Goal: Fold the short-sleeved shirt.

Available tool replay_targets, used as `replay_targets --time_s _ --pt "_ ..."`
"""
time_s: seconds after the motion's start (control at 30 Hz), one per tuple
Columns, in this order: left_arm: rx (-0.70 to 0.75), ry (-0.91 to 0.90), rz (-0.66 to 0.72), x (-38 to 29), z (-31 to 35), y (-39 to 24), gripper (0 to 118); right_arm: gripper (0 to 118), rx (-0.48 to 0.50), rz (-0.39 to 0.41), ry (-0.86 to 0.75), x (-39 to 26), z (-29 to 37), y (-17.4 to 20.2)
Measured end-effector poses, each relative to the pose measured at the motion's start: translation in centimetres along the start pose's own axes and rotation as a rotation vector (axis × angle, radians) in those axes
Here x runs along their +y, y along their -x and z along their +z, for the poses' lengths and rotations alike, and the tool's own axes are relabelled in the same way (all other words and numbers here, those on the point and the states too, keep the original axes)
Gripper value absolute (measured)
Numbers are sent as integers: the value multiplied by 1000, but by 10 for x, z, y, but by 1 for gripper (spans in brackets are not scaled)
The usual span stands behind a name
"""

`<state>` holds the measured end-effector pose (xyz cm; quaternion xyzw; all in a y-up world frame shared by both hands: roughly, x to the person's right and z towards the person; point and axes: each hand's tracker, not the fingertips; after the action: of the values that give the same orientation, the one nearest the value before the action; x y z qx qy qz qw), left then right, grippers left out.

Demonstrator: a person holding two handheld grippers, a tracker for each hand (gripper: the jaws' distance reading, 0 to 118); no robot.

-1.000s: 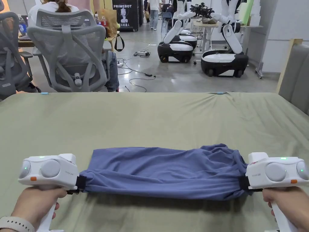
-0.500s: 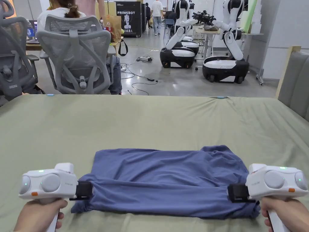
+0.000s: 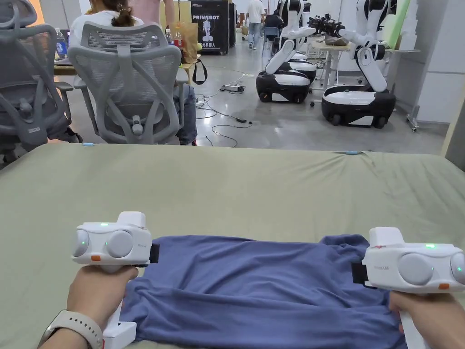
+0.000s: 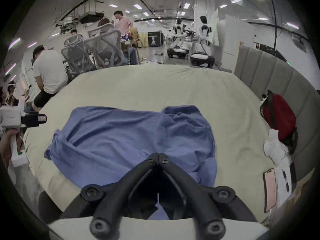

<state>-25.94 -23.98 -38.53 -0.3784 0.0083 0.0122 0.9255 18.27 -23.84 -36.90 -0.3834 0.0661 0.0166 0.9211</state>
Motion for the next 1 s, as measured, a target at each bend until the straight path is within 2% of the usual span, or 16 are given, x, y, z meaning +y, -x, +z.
replay_targets --time_s 0.23,0.3,0.37,0.4,0.43,0.5,0.6,0.63,0.67,0.7,0.73,0.77,0.8,0.83,0.93,1.0 --pt "67 70 -26 49 -91 16 0 0 -25 -31 29 26 -52 -44" --pt "75 79 -27 63 -116 19 27 0 -41 -42 40 34 -68 -58" --pt "103 99 -52 73 -145 19 86 0 -63 -53 50 42 -82 -75" --pt "123 91 -68 75 -150 15 101 0 -80 -61 51 46 -89 -83" --pt "141 93 -70 77 -163 15 100 0 -93 -71 51 50 -95 -91" --pt "139 140 -63 81 -189 15 86 0 -104 -100 53 56 -106 -106" --pt "135 166 -68 78 -214 11 85 0 -118 -107 66 64 -118 -117" --pt "127 200 -90 75 -219 7 79 0 -123 -112 66 68 -122 -121" --pt "107 221 -104 72 -216 2 61 2 -122 -126 63 71 -125 -125" --pt "83 197 -91 72 -210 -3 47 15 -118 -161 51 73 -130 -130" --pt "91 190 -100 74 -203 -8 21 44 -126 -183 44 76 -135 -134" --pt "63 183 -135 76 -198 -14 3 89 -127 -183 50 79 -142 -136" --pt "70 164 -163 77 -190 -20 3 115 -125 -181 71 81 -153 -137" --pt "73 150 -174 78 -185 -24 3 118 -126 -175 86 81 -164 -137" --pt "29 120 -162 84 -169 -28 3 91 -137 -160 100 81 -195 -130" --pt "29 116 -177 86 -163 -32 3 57 -134 -153 198 76 -213 -124"
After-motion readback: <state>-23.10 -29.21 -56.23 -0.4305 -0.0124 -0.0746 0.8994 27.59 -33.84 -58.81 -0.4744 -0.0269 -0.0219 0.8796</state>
